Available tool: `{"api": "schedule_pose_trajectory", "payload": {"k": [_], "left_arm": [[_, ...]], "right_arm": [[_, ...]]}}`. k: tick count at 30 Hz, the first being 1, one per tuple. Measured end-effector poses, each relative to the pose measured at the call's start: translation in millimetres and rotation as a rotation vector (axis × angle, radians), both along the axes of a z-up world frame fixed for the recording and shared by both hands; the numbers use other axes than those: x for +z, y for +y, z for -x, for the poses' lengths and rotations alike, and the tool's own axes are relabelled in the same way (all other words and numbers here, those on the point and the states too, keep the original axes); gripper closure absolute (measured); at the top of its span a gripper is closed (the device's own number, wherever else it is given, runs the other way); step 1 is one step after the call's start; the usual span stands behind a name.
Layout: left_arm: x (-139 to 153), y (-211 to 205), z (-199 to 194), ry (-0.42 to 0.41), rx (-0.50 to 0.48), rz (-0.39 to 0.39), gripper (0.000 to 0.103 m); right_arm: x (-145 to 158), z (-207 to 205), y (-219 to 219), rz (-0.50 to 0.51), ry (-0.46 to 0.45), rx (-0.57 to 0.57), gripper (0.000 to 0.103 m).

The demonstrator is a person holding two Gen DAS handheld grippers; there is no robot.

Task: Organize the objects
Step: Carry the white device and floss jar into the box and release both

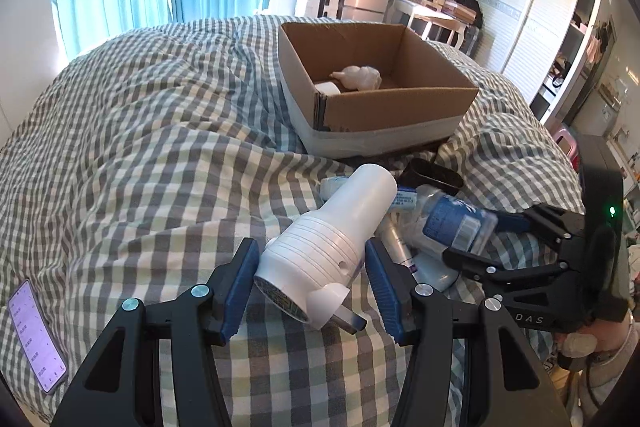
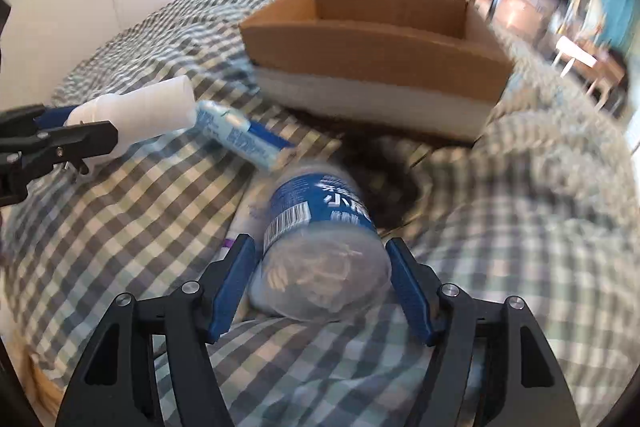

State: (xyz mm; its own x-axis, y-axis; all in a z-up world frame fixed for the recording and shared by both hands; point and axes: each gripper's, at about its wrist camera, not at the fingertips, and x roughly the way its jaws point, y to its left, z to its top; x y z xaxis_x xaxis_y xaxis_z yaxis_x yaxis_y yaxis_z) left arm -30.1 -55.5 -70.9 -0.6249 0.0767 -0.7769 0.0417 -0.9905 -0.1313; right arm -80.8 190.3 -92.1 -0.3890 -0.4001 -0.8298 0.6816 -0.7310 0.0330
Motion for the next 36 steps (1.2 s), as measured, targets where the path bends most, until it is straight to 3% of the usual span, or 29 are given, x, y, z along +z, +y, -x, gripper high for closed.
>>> {"api": "schedule_pose_trajectory", "payload": {"k": [2,9,19,28,33,36], "left_arm": [[-3,0,1,-0.008,0.0,-0.005,0.047],[0,-3,1,0.003,0.012,-0.015,0.047],[50,-9,25,0.092,0.039,-0.008,0.047],[99,3,88,0.181,0.008,0.037,0.047],[92,17,138,0.158,-0.016,0.129,0.047],[77,23,167,0.13,-0.048,0.133,0.047]], "right_arm": [[-1,0,-2,-0.007,0.007,-0.008,0.04],[12,-11,-1,-0.019,0.097,-0.027,0.041],[104,1,23,0.07,0.292,-0.075,0.042],[173,52,-5,0.137,0.402,-0.054,0.042],[177,101,-30,0.148,0.387,-0.04,0.042],[168,127,-41,0.13,0.366,-0.038,0.042]]}}
